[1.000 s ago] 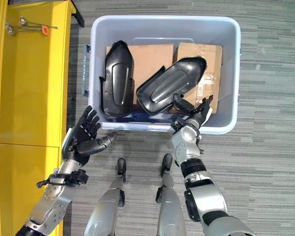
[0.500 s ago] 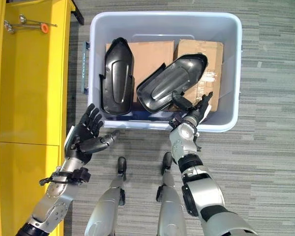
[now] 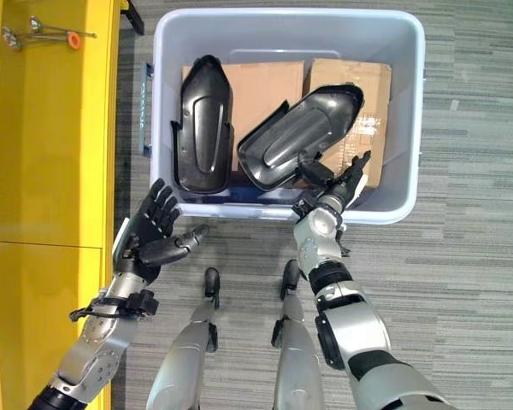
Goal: Move parts from the plastic box to the shelf.
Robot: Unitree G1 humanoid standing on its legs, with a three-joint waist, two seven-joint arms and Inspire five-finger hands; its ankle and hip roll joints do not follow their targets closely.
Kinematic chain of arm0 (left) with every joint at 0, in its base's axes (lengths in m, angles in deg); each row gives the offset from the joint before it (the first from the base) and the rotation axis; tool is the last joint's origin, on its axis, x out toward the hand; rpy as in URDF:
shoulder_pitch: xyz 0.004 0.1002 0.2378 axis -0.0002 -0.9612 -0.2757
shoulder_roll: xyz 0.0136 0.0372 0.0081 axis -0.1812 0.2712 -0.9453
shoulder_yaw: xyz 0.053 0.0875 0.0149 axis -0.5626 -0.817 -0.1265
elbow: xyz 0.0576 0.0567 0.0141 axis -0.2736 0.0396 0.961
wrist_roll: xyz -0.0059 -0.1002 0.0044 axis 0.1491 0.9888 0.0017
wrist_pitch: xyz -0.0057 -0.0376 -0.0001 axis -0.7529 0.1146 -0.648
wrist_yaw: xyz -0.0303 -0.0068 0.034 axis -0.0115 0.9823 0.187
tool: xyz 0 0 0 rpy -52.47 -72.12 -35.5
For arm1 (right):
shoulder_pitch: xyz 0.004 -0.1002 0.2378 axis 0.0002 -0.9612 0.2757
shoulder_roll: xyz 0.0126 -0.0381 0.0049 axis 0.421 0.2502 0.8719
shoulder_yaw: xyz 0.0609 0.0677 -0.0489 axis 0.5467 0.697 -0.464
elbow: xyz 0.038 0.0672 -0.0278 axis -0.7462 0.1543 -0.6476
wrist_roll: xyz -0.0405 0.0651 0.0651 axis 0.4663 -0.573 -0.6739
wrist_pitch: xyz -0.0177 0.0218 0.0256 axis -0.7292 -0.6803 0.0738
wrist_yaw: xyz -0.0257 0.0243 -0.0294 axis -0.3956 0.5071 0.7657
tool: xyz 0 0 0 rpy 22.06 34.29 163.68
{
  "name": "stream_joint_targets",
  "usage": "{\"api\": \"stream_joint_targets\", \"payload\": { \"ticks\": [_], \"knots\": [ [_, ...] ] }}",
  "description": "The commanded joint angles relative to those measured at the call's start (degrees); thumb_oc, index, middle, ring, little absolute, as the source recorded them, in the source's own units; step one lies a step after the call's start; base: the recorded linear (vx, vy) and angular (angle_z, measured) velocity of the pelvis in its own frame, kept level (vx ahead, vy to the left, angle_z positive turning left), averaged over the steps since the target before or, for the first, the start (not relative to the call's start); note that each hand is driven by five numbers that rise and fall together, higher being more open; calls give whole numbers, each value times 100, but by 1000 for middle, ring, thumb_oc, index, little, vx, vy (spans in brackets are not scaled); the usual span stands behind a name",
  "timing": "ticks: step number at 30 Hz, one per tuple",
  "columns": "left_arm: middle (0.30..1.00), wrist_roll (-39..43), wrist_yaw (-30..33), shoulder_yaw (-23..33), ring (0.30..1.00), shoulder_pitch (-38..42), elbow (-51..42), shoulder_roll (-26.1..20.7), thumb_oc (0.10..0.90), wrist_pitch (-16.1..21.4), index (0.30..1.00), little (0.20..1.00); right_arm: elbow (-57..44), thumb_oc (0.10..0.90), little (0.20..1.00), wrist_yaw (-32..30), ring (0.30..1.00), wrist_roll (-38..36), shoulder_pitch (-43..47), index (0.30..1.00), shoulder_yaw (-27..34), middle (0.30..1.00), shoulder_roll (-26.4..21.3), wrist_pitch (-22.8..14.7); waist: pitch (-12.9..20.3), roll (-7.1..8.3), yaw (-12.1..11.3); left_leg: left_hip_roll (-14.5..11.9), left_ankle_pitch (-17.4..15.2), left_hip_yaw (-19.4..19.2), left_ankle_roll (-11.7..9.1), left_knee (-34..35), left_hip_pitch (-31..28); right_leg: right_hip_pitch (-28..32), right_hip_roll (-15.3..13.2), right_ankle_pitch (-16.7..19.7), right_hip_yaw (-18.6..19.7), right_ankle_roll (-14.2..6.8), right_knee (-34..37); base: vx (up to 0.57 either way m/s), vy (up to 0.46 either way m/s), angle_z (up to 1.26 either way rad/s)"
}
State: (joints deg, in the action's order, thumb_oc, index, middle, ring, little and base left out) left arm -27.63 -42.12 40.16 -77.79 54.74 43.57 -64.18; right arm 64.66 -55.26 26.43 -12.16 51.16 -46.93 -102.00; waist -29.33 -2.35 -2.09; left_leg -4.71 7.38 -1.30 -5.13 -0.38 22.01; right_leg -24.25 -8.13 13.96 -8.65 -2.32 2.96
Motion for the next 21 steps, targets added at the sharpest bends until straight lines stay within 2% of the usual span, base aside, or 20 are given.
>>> {"api": "stream_joint_targets", "payload": {
  "ticks": [1,6,10,15,16,17,18,21],
  "knots": [
    [1000,68,40,-28,1000,196,-739,47,900,687,1000,1000,621,900,1000,434,1000,-76,61,1000,-198,1000,369,371,-46,-254,-313,140,-752,-85,223,-433,-175,-283,-520,-592,428,-606,-942,11,34,1],
    [1000,76,83,-51,1000,236,-738,53,900,709,1000,1000,908,900,1000,482,1000,150,85,1000,-303,1000,450,521,-46,-277,-358,200,-813,-73,251,-567,-19,-338,-567,-573,439,-617,-936,3,13,0],
    [1000,54,106,-90,1000,293,-735,73,900,707,1000,1000,1333,900,1000,585,1000,489,106,1000,-464,1000,520,808,-47,-303,-428,254,-858,-43,281,-692,156,-393,-624,-556,406,-627,-935,5,27,2],
    [1000,70,18,-163,1000,453,-708,103,900,698,1000,1000,1918,900,1000,1076,1000,1321,122,1000,-865,1000,548,1424,-47,-423,-605,334,-874,51,318,-779,305,-408,-699,-552,314,-644,-921,2,15,13],
    [1000,35,-39,-162,1000,493,-682,105,900,679,1000,1000,2011,855,937,1313,937,1574,97,937,-1050,937,562,1575,-47,-442,-660,349,-876,70,328,-801,340,-401,-714,-557,295,-643,-919,-3,1,9],
    [1000,14,-81,-144,1000,498,-662,111,900,661,1000,1000,2098,608,591,1462,591,1655,76,591,-1104,591,553,1666,-47,-458,-678,358,-885,85,331,-827,356,-394,-724,-559,279,-646,-920,-5,-2,3],
    [1000,5,-122,-132,1000,497,-651,111,900,649,1000,1000,2172,400,300,1573,300,1717,48,300,-1142,300,536,1732,-47,-473,-699,371,-886,91,336,-842,375,-392,-733,-562,267,-644,-924,-1,-6,6],
    [1000,3,-222,-115,1000,466,-673,122,900,608,1000,1000,2326,400,300,1670,300,1638,-81,300,-1010,300,464,1796,-47,-520,-760,402,-896,130,352,-879,394,-347,-767,-571,221,-646,-924,1,1,12]
  ]
}}
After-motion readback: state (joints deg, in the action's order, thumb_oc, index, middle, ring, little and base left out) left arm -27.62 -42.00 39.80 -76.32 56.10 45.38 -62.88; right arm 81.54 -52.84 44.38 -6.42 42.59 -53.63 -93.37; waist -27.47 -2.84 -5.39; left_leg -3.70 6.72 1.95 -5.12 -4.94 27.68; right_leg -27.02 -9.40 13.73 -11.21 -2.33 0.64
